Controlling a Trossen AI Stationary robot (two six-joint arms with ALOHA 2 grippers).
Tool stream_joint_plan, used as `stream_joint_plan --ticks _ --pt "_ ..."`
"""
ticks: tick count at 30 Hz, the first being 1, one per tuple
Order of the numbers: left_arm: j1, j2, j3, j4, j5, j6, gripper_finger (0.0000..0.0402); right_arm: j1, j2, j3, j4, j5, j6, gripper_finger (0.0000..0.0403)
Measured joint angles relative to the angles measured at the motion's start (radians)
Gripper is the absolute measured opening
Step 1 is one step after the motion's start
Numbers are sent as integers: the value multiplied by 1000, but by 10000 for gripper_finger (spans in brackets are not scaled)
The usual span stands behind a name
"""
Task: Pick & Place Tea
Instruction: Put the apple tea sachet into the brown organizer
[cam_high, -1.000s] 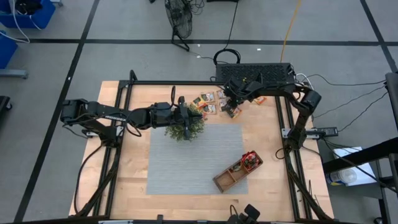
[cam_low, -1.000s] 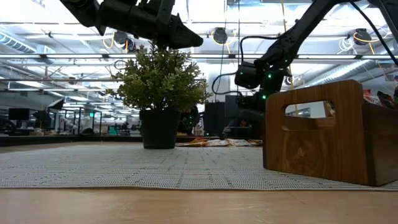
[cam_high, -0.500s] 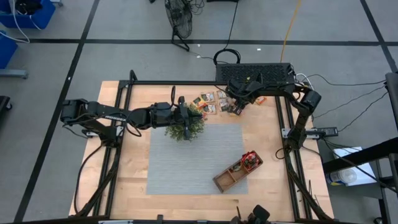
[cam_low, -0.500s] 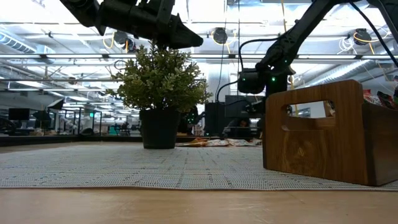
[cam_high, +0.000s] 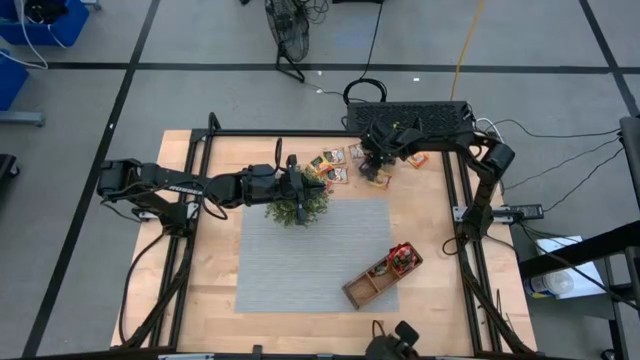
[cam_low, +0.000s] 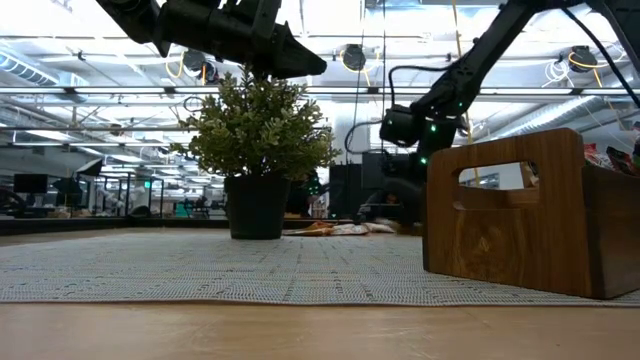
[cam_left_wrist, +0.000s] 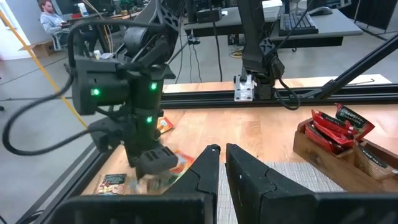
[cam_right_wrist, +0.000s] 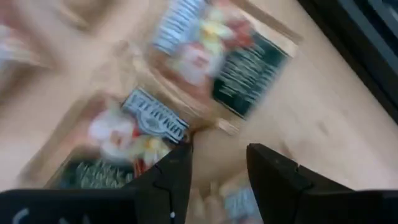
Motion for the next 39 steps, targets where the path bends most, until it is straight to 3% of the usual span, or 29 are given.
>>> stream_joint_plan --ticks 15,26,33,39 --pt "0 0 0 0 0 0 35 59 -59 -8 -252 154 -20 141" --pt "0 0 0 0 0 0 35 106 -157 -6 -217 44 -44 141" --pt "0 0 0 0 0 0 35 116 -95 -17 -158 30 -52 143" --pt "0 0 0 0 0 0 35 117 -24 -55 -90 -34 -69 169"
